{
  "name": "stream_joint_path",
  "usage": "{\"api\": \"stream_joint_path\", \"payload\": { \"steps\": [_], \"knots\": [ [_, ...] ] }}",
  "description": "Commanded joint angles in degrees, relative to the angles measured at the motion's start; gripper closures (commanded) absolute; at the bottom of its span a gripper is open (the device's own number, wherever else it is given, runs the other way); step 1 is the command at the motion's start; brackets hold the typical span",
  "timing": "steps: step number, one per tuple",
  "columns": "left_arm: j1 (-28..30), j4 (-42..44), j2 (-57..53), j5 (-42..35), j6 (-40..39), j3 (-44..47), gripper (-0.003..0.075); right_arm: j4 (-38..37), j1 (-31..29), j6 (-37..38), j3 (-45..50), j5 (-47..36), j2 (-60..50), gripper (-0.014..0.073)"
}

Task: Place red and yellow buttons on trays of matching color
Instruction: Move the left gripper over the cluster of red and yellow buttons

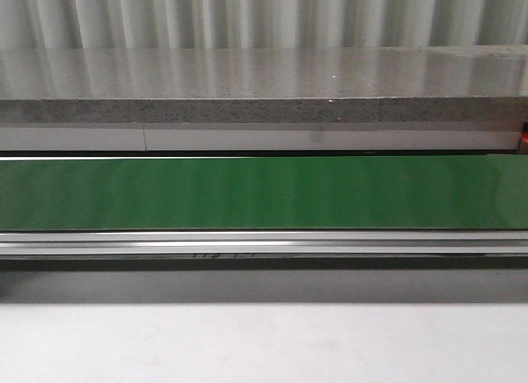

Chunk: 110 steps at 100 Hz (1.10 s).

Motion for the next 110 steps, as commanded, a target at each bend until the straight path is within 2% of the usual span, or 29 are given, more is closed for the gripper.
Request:
{"api": "stream_joint_path", "payload": {
  "steps": [1,40,57,98,110],
  "knots": [
    [-0.3,0.0,-1.6,-4.7,-0.4,2.6,0.0740,-0.5,-0.2,-0.1,0.1,-4.9,-0.9,0.0661],
    [-0.3,0.0,-1.6,-4.7,-0.4,2.6,0.0740,-0.5,-0.2,-0.1,0.1,-4.9,-0.9,0.0661],
    [-0.3,7.4,-1.6,-4.7,0.8,2.6,0.0740,-0.5,-0.2,-0.1,0.1,-4.9,-0.9,0.0661],
    [-0.3,6.9,-1.6,-4.9,0.8,1.6,0.0740,-0.5,-0.2,-0.1,0.1,-4.9,-0.9,0.0661],
    [-0.3,4.2,-1.6,-4.0,0.8,-0.5,0.0740,-0.5,-0.2,-0.1,0.1,-4.9,-0.9,0.0661]
  ]
}}
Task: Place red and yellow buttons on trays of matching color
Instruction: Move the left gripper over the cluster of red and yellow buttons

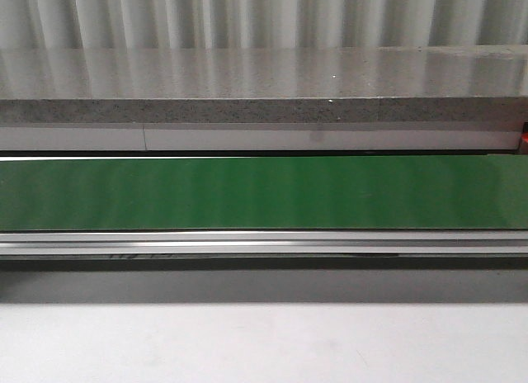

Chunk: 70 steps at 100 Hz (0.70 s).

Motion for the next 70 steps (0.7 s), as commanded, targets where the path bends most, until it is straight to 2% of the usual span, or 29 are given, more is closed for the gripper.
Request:
{"api": "stream_joint_path", "payload": {
  "steps": [1,13,26,40,49,70],
  "knots": [
    [-0.3,-2.4,-1.6,-3.5,0.0,-0.9,0.0740,-0.5,-0.2,-0.1,0.1,-4.9,-0.9,0.0661],
    [-0.3,-2.5,-1.3,4.4,0.0,-5.3,0.0740,-0.5,-0.2,-0.1,0.1,-4.9,-0.9,0.0661],
    [-0.3,-2.5,1.0,9.1,0.0,-10.2,0.0740,-0.5,-0.2,-0.1,0.1,-4.9,-0.9,0.0661],
    [-0.3,-2.5,6.8,11.4,0.0,-15.5,0.0740,-0.5,-0.2,-0.1,0.1,-4.9,-0.9,0.0661],
    [-0.3,-3.3,11.8,16.8,0.0,-19.6,0.0740,-0.5,-0.2,-0.1,0.1,-4.9,-0.9,0.0661],
    [-0.3,-4.8,24.2,17.2,0.0,-26.2,0.0740,-0.5,-0.2,-0.1,0.1,-4.9,-0.9,0.0661]
  ]
}}
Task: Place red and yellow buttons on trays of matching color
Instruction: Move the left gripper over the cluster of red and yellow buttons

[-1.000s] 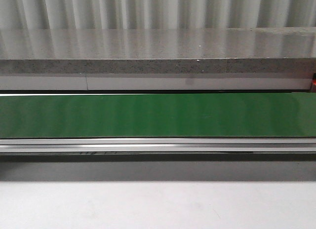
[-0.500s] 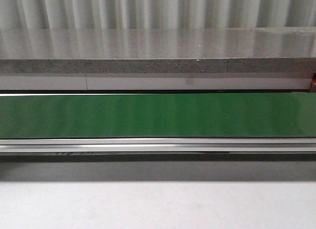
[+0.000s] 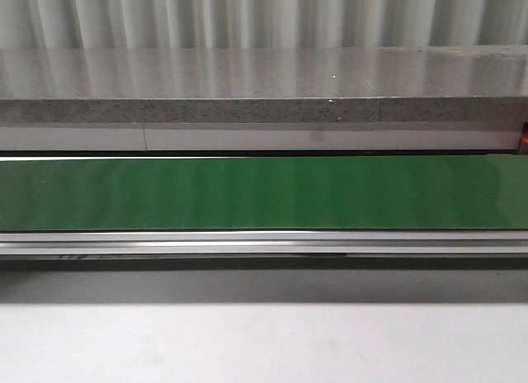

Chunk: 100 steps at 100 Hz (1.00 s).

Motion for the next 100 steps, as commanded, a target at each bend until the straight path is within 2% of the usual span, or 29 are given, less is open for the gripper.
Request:
{"api": "stream_joint_path", "payload": {
  "steps": [1,8,15,20,30,35,39,55,69,83,100],
  "knots": [
    [-0.3,-1.0,5.9,-4.0,-0.3,-4.3,0.0739,-0.5,-0.2,-0.1,0.1,-4.9,-0.9,0.0661],
    [-0.2,-1.1,9.8,-4.3,-0.7,-6.2,0.0734,-0.5,-0.2,-0.1,0.1,-4.9,-0.9,0.0661],
    [-0.2,-1.7,13.6,-4.3,-0.7,-8.0,0.0680,-0.5,-0.2,-0.1,0.1,-4.9,-0.9,0.0661],
    [-0.2,-1.7,16.2,-4.3,-0.7,-9.2,0.0603,-0.5,-0.2,-0.1,0.1,-4.9,-0.9,0.0661],
    [-0.2,-2.2,20.8,-4.7,-0.7,-11.4,0.0377,-0.5,-0.2,-0.1,0.1,-4.9,-0.9,0.0661],
    [-0.2,-2.2,22.8,-4.9,-0.7,-12.4,0.0292,-0.5,-0.2,-0.1,0.1,-4.9,-0.9,0.0661],
    [-0.2,-2.2,24.5,-4.9,-0.7,-13.2,0.0252,-0.5,-0.2,-0.1,0.1,-4.9,-0.9,0.0661],
    [-0.2,-2.2,30.8,-3.6,-0.9,-17.6,0.0247,-0.5,-0.2,-0.1,0.1,-4.9,-0.9,0.0661],
    [1.5,-2.0,36.6,2.1,-3.9,-23.0,0.0247,-0.5,-0.2,-0.1,0.1,-4.9,-0.9,0.0661],
    [6.7,-3.3,42.2,8.8,-4.2,-28.5,0.0247,-0.5,-0.2,-0.1,0.1,-4.9,-0.9,0.0661],
    [15.8,-4.8,48.5,18.7,-4.2,-33.9,0.0247,-0.5,-0.2,-0.1,0.1,-4.9,-0.9,0.0661]
  ]
}}
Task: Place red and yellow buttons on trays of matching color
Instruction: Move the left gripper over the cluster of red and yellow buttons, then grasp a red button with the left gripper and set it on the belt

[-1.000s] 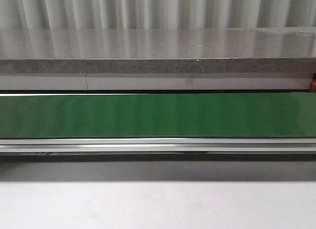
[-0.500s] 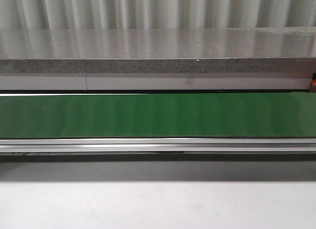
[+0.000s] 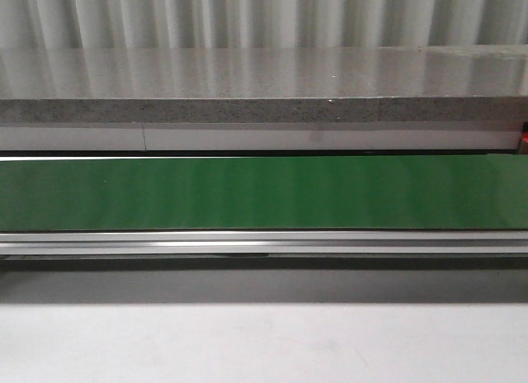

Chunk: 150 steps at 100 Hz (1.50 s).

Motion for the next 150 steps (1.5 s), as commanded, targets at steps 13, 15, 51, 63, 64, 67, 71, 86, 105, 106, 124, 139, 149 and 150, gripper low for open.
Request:
{"api": "stream_joint_path", "payload": {
  "steps": [13,15,51,63,64,67,71,86,105,106,124,139,149,150],
  "knots": [
    [9.3,-1.1,6.2,6.3,-0.6,-5.6,0.0246,-0.5,-0.2,-0.1,0.1,-4.9,-0.9,0.0661],
    [10.1,-1.1,6.6,6.5,-0.6,-5.7,0.0246,-0.5,-0.2,-0.1,0.1,-4.9,-0.9,0.0661],
    [14.9,-2.8,19.4,4.7,-0.1,-6.1,0.0247,-0.5,-0.2,-0.1,0.1,-4.9,-0.9,0.0661],
    [14.9,-3.8,21.7,1.4,-0.1,-6.2,0.0247,-0.5,-0.2,-0.1,0.1,-4.9,-0.9,0.0661],
    [14.9,-3.8,21.7,1.2,-0.1,-6.2,0.0247,-0.5,-0.2,-0.1,0.1,-4.9,-0.9,0.0661],
    [14.9,-3.8,22.3,0.4,-0.1,-6.2,0.0247,-0.5,-0.2,-0.1,0.1,-4.9,-0.9,0.0661],
    [14.9,-3.8,22.6,-0.4,-0.1,-6.2,0.0247,-0.5,-0.2,-0.1,0.1,-4.9,-0.9,0.0661],
    [14.9,-3.8,24.1,-2.3,-0.1,-7.4,0.0247,-0.5,-0.2,-0.1,0.1,-4.9,-0.9,0.0661],
    [14.9,-3.8,26.7,-0.6,-0.1,-11.5,0.0247,-0.5,-0.2,-0.1,0.1,-4.9,-0.9,0.0661],
    [14.9,-3.8,26.8,-0.4,-0.1,-11.6,0.0247,-0.5,-0.2,-0.1,0.1,-4.9,-0.9,0.0661],
    [14.9,-3.8,29.1,1.4,-0.1,-13.0,0.0247,-0.5,-0.2,-0.1,0.1,-4.9,-0.9,0.0661],
    [14.9,-3.8,30.8,1.1,-0.1,-13.0,0.0247,-0.5,-0.2,-0.1,0.1,-4.9,-0.9,0.0661],
    [14.9,-3.8,31.8,1.1,-0.1,-13.0,0.0247,-0.5,-0.2,-0.1,0.1,-4.9,-0.9,0.0661],
    [14.9,-3.8,31.9,1.1,-0.1,-13.0,0.0247,-0.5,-0.2,-0.1,0.1,-4.9,-0.9,0.0661]
  ]
}}
